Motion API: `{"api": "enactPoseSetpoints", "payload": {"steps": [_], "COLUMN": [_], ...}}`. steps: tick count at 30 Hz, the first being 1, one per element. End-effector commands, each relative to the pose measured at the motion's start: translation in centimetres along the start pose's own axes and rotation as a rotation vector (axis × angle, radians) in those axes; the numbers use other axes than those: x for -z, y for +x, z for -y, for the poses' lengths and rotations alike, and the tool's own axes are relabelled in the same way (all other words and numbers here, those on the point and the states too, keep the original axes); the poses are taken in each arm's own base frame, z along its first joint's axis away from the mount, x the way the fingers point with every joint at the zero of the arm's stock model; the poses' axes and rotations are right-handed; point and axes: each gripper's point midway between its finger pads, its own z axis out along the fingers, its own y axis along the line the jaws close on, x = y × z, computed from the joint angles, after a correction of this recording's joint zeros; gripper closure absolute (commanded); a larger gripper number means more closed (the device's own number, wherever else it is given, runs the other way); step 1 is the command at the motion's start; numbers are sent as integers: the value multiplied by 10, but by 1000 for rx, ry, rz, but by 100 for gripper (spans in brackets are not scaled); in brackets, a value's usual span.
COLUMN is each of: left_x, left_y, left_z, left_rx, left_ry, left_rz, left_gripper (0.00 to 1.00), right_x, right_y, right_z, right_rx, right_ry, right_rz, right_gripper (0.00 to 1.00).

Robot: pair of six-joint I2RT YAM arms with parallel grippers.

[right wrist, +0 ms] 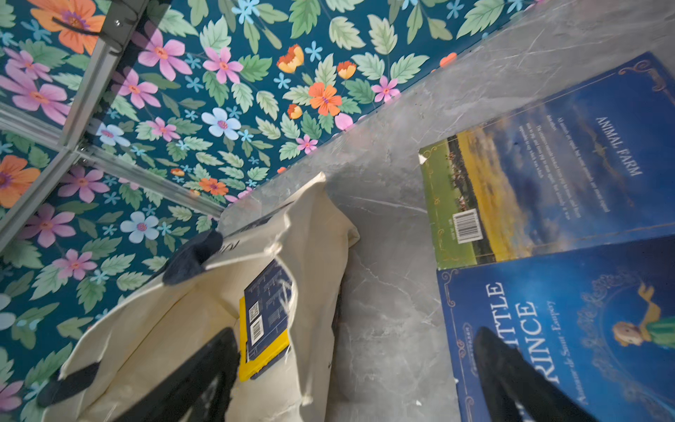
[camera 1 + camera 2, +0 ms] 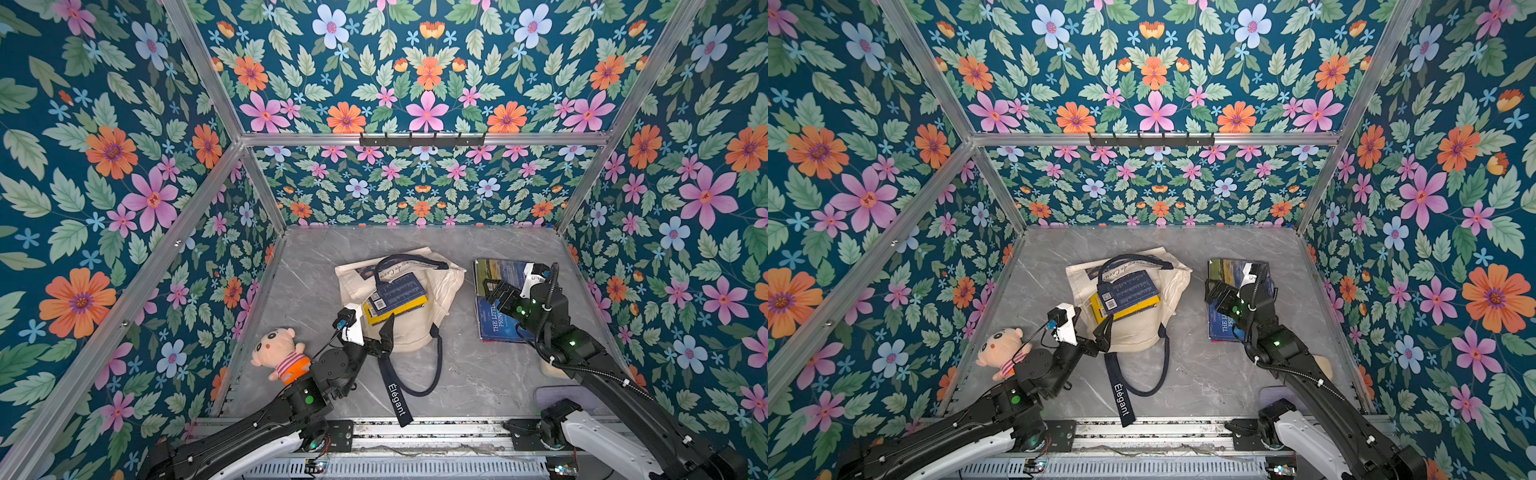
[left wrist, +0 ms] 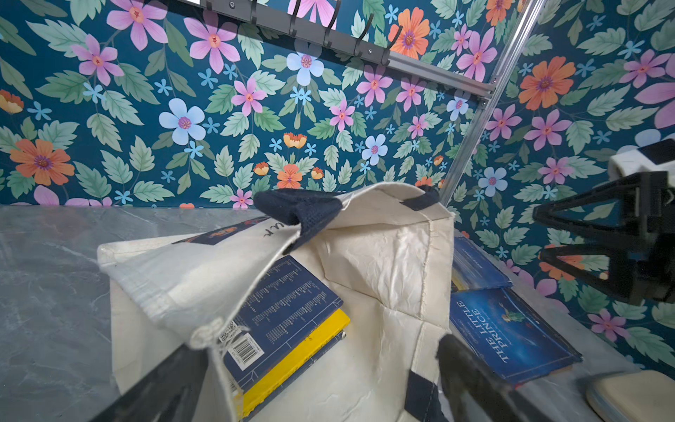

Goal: Take out the books from the canvas bag
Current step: Adjust the canvas bag at the center of the board.

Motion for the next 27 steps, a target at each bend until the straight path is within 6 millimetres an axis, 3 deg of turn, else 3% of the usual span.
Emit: {"api": "enactPoseSetpoints", "payload": {"steps": [1,7,11,15,23,27], "left_x": [2,2,2,-1,-22,-41], "left_y": [5,-17,-42,-62,-29,-9], "left_z": [6,4,5,16,40,42], "left_rx": [-42,-151,-202,-329,-539,-679], "left_ry": [22,-37,-66,-38,55,36], "left_rz": [-102,-185,-196,-216,-391,-468], "left_gripper": [0,0,0,0,0,0], "right_x": [3,6,13,23,30,32], "right_y": [15,23,23,21,23,23], "right_z": [-3,7,6,12,12,13], "right_rx": [54,69,59,61,49,39], "right_ry": [-38,-56,-79,-66,-95,-98], "right_rz": [-64,-35,-10,21,40,44], "right_gripper": [1,1,1,1,1,1]}}
